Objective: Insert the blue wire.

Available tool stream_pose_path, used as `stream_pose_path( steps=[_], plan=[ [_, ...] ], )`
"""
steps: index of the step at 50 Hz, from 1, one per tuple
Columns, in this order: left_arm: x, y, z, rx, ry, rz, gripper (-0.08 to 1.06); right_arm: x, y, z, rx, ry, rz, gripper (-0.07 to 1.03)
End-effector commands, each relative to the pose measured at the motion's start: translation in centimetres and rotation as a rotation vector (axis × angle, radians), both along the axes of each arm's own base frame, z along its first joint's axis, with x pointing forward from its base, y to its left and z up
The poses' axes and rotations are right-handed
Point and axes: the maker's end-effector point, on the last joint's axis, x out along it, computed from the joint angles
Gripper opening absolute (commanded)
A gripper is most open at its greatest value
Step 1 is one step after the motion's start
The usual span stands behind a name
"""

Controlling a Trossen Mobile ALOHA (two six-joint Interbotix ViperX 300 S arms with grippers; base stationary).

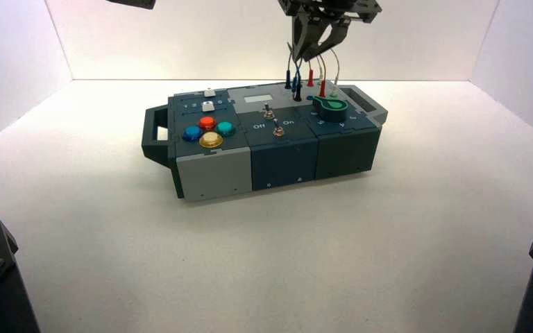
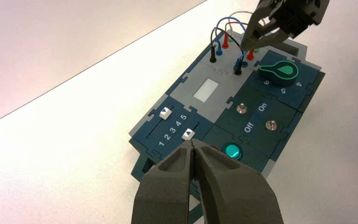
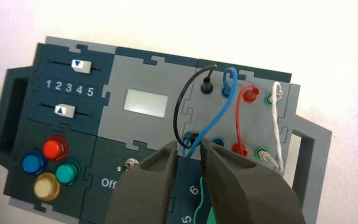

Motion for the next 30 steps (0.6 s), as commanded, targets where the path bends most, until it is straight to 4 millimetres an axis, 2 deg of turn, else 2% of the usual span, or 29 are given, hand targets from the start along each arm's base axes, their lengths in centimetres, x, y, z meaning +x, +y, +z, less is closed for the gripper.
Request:
stream_pose_path(
  steps=[1,7,30],
  plan=[
    [0.5,-0.2,1.2,-0.01,-0.036,-0.004,-0.03,0.8,0.4,1.2,0.014,-0.031,0.002,0.17],
    [0.4,-0.3,1.3,-0.012,-0.039,-0.005,-0.03,0.7,0.3,1.2,0.001,-0.03,0.014,0.03],
    [0.4,-0.2,1.6,-0.017,-0.048,-0.004,-0.03,-0.4,0.2,2.7,-0.039,0.07,0.048,0.01]
  ],
)
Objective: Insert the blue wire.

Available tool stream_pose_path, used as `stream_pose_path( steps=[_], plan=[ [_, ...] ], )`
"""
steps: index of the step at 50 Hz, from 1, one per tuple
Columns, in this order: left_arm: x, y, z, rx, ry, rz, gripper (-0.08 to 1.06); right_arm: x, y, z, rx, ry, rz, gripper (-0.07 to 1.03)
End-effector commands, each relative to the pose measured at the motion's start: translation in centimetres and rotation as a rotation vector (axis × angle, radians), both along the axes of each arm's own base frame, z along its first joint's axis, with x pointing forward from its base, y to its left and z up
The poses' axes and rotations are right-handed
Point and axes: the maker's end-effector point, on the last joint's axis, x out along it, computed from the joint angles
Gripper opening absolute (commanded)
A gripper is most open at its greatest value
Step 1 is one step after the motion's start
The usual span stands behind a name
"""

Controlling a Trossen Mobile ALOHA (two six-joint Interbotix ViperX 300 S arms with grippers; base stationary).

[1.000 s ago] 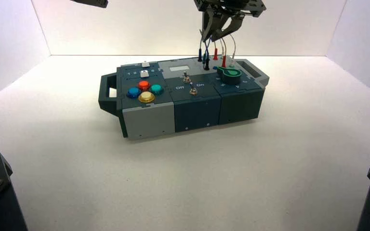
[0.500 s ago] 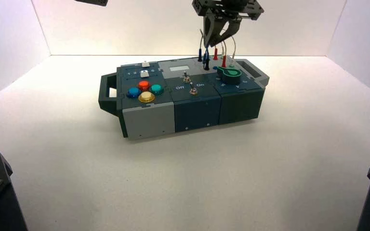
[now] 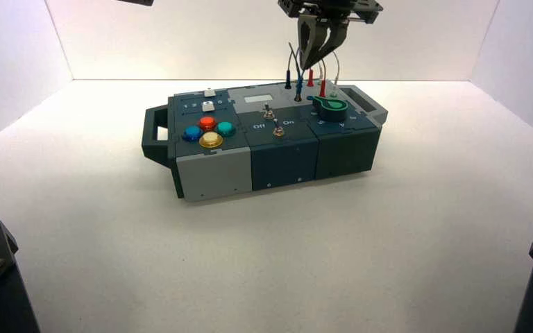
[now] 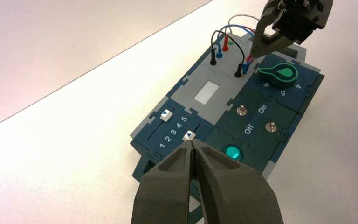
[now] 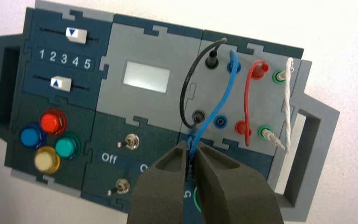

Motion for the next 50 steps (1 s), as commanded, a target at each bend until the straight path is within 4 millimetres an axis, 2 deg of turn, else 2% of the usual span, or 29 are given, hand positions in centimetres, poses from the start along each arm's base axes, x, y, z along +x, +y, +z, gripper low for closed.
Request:
stream_pose_path(
  steps=[1,17,50],
  plan=[
    [0.4,-0.2,1.3,-0.014,-0.038,-0.004,-0.03,0.5,0.4,2.7,0.014,-0.028,0.021,0.01],
    [0.3,-0.2,1.5,-0.018,-0.046,-0.002,-0.03,0.8,-0.9,2.7,-0.086,-0.06,0.084,0.01],
    [0.3,-0.2,1.5,-0.018,-0.048,-0.005,-0.03,2.2,-0.9,2.1,-0.082,-0.169,0.093,0.02]
  ],
)
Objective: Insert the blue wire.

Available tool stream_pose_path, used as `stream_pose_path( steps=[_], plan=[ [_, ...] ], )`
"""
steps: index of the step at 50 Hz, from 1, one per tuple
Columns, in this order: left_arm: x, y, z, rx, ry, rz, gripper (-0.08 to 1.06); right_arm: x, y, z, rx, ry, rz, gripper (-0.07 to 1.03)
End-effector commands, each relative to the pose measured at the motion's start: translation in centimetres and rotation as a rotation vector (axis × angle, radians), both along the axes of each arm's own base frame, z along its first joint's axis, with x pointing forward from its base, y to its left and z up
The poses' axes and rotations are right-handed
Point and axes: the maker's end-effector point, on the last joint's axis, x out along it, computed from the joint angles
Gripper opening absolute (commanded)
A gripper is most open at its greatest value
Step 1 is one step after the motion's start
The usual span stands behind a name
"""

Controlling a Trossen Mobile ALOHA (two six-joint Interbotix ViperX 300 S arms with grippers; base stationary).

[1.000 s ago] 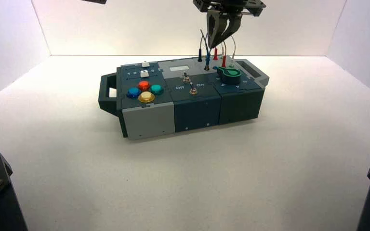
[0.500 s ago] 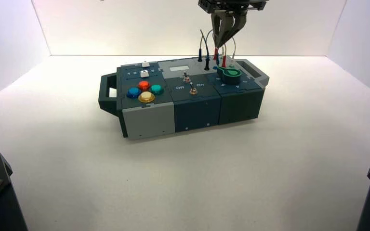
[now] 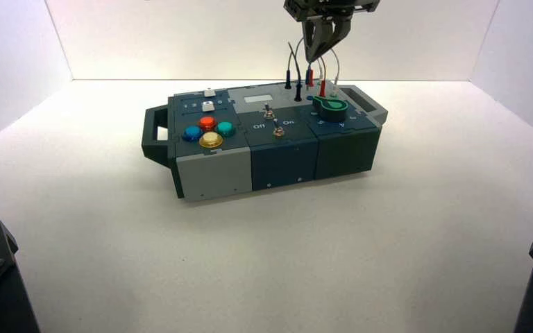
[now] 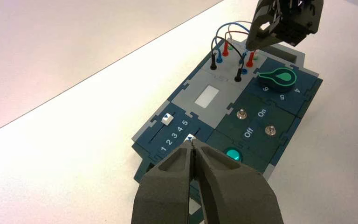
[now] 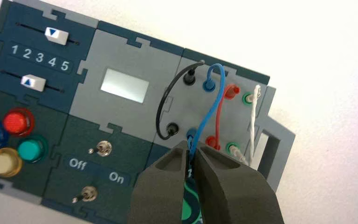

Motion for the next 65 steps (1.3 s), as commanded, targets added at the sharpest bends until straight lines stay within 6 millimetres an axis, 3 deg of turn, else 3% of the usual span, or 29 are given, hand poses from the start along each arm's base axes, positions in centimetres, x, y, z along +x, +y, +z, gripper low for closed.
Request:
stream_pose_path(
  steps=[1,40,65],
  plan=[
    [0.4,-0.2,1.0,-0.009,-0.03,-0.005,-0.03,0.5,0.3,1.7,0.019,-0.049,0.006,0.02],
    [0.3,-0.2,1.1,-0.009,-0.033,-0.005,-0.03,0.6,-0.3,0.2,0.013,-0.016,-0.024,0.02],
    [0.3,-0.2,1.1,-0.008,-0.034,-0.004,-0.03,0.3,0.1,1.2,0.055,-0.003,-0.052,0.02]
  ],
)
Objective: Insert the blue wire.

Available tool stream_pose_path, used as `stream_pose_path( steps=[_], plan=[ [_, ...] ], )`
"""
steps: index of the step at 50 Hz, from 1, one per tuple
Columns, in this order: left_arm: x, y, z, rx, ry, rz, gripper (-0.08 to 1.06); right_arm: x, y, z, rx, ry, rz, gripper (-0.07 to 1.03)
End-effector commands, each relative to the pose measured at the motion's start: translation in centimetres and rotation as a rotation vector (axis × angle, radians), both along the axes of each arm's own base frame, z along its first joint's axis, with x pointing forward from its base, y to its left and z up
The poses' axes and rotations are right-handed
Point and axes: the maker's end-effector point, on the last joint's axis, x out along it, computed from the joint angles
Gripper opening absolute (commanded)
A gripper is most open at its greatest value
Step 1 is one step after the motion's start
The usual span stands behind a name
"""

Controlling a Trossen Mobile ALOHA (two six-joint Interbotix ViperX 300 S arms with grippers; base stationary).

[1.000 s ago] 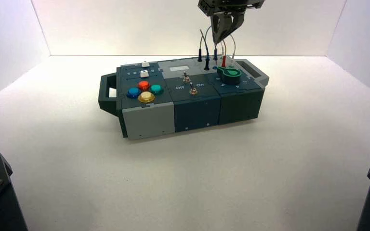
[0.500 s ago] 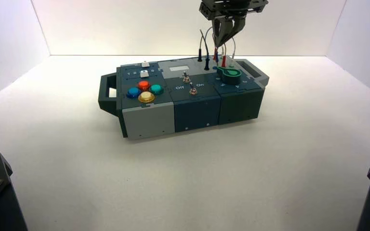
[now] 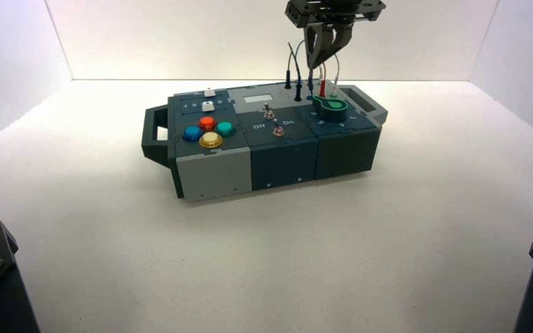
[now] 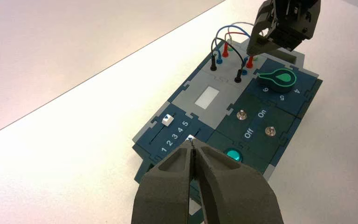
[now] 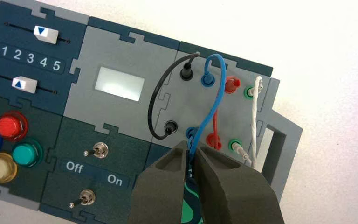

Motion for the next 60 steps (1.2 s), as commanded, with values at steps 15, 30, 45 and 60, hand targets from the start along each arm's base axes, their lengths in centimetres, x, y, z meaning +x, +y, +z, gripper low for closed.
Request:
stream_pose_path(
  steps=[15,30,45,60],
  plan=[
    [0.4,-0.2,1.0,-0.006,-0.03,-0.006,-0.03,0.4,0.3,2.3,0.032,-0.034,-0.009,0.02],
    [0.4,-0.2,1.0,-0.007,-0.029,-0.005,-0.03,0.6,0.4,3.3,0.031,-0.027,-0.01,0.02],
    [0.4,-0.3,1.0,-0.009,-0.03,-0.006,-0.03,0.3,0.5,4.1,0.051,-0.024,-0.029,0.23],
    [0.4,-0.3,1.1,-0.01,-0.031,-0.006,-0.03,-0.2,0.3,4.1,0.043,-0.006,-0.026,0.38]
  ],
)
